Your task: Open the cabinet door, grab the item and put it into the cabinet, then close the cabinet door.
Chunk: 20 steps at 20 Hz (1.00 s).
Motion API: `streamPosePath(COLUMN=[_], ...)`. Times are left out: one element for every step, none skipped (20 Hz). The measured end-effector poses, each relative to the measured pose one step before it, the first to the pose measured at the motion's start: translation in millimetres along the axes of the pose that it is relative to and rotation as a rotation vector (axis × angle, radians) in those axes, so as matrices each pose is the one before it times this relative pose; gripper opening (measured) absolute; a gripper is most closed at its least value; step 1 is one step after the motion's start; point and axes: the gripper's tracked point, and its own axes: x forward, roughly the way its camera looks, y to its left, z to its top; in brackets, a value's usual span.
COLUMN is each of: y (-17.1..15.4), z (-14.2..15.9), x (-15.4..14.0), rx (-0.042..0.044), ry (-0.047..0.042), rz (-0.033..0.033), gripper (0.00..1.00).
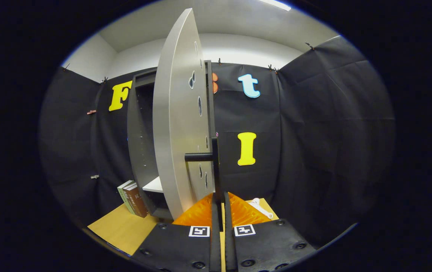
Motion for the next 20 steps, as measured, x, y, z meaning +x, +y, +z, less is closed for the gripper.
streamPosePath(y=[-0.65,-1.06,-2.50,-0.32,0.84,-1.16,1.09,-0.13,-2.16,-3.83,-0.68,0.35,-0.96,-1.07,2.17,3.57,7.14,12.61,11.06,14.05], z=[-1.43,1.60,4.59,4.64,2.56,2.04,0.87,2.51,4.26,5.99,7.65,5.06,1.50,-0.09,0.36,1.40,3.34,2.34,0.65,-1.73], x=[-2.98,-2.60,-4.35,-3.22,-3.17,-2.36,-1.15,-2.90,-3.86,-4.34,-3.99,-3.81,-1.13,-2.73,-3.01,-4.34,-2.22,-2.87,-3.71,-3.90], rx=[-0.00994,-0.01505,-0.02008,-0.02112,-0.02190,-0.01569,-0.00790,-0.00473,-0.00657,-0.01065,-0.00910,-0.01168,-0.01202,-0.00653,-0.00137,0.00250,0.00004,-0.00808,-0.01282,-0.00691], ry=[-0.00290,-0.01337,-0.02347,-0.02584,-0.01975,-0.00701,-0.00071,-0.00200,-0.01130,-0.02425,-0.02409,-0.01636,-0.00817,0.00124,0.00487,0.00128,-0.00432,-0.00942,-0.00666,0.00247], rz=[-0.00568,-0.01190,-0.01858,-0.00757,-0.01458,-0.01564,-0.01012,-0.01202,-0.01448,-0.01900,-0.01427,-0.01346,-0.01919,-0.01950,-0.02073,-0.01888,-0.01495,-0.01069,-0.00994,-0.00436], gripper=[0.09,0.09,0.10,0.12,0.14,0.14,0.14,0.14,0.14,0.14,0.14,0.14,0.14,0.14,0.14,0.14,0.14,0.14,0.14,0.14])
